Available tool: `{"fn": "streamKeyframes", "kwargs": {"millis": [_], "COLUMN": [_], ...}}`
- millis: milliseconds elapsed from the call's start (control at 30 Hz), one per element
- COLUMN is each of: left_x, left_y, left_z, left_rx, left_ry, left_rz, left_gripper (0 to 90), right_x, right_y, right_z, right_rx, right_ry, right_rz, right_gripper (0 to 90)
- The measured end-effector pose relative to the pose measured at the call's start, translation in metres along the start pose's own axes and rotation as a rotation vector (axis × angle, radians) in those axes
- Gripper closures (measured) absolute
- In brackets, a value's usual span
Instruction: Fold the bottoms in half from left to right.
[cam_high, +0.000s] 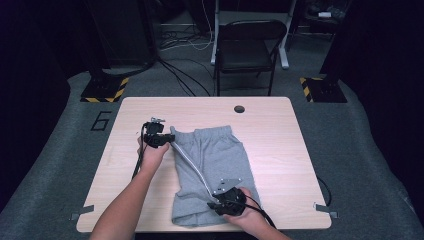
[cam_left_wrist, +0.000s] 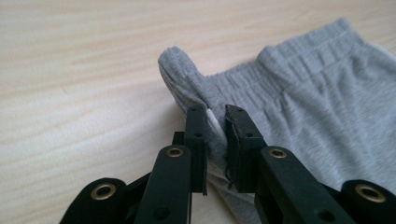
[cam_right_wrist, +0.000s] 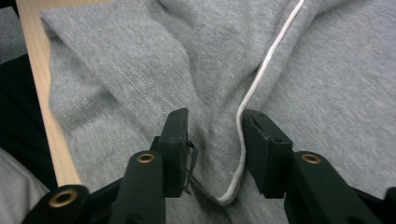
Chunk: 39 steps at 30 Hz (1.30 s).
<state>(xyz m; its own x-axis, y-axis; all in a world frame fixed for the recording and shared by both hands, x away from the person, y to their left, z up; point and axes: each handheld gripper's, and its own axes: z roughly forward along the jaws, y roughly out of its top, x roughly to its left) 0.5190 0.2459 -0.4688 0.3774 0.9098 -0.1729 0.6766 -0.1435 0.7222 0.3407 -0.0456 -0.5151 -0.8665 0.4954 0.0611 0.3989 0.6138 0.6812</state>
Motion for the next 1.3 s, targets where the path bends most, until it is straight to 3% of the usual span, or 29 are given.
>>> {"fn": "streamKeyframes", "kwargs": {"millis": [133,167,267,433,600,800,967,1200,1300], "left_x": [-0.001,0.0,0.0,0.002,-0.003,-0.02,-0.025,-0.011,0.0], "left_y": [0.004,0.004,0.005,0.007,0.014,0.029,0.042,0.055,0.055], "left_z": [-0.008,-0.009,-0.013,-0.017,-0.024,-0.029,-0.032,-0.051,-0.057], "left_rx": [-0.049,-0.068,-0.079,-0.107,-0.141,-0.169,-0.184,-0.174,-0.172], "left_ry": [-0.018,-0.016,-0.019,-0.035,-0.055,-0.084,-0.083,-0.054,-0.041], "left_rz": [-0.009,-0.009,-0.01,-0.022,-0.017,0.009,0.008,0.013,-0.011], "left_gripper": [80.8,80.8,80.9,81.0,81.2,81.1,81.1,81.2,81.2], "right_x": [0.0,0.001,0.0,0.0,0.006,0.023,0.032,0.036,0.043], "right_y": [0.001,0.002,0.002,0.004,0.01,0.019,0.026,0.043,0.059], "right_z": [0.001,-0.002,-0.001,-0.007,-0.022,-0.041,-0.052,-0.055,-0.053], "right_rx": [-0.002,0.031,0.002,-0.003,-0.069,-0.147,-0.201,-0.245,-0.274], "right_ry": [0.015,0.028,0.018,0.032,0.064,0.064,0.075,0.106,0.12], "right_rz": [-0.02,-0.013,-0.026,-0.02,-0.079,-0.164,-0.185,-0.176,-0.201], "right_gripper": [68.6,70.2,75.5,79.1,79.5,79.4,79.4,79.6,79.6]}}
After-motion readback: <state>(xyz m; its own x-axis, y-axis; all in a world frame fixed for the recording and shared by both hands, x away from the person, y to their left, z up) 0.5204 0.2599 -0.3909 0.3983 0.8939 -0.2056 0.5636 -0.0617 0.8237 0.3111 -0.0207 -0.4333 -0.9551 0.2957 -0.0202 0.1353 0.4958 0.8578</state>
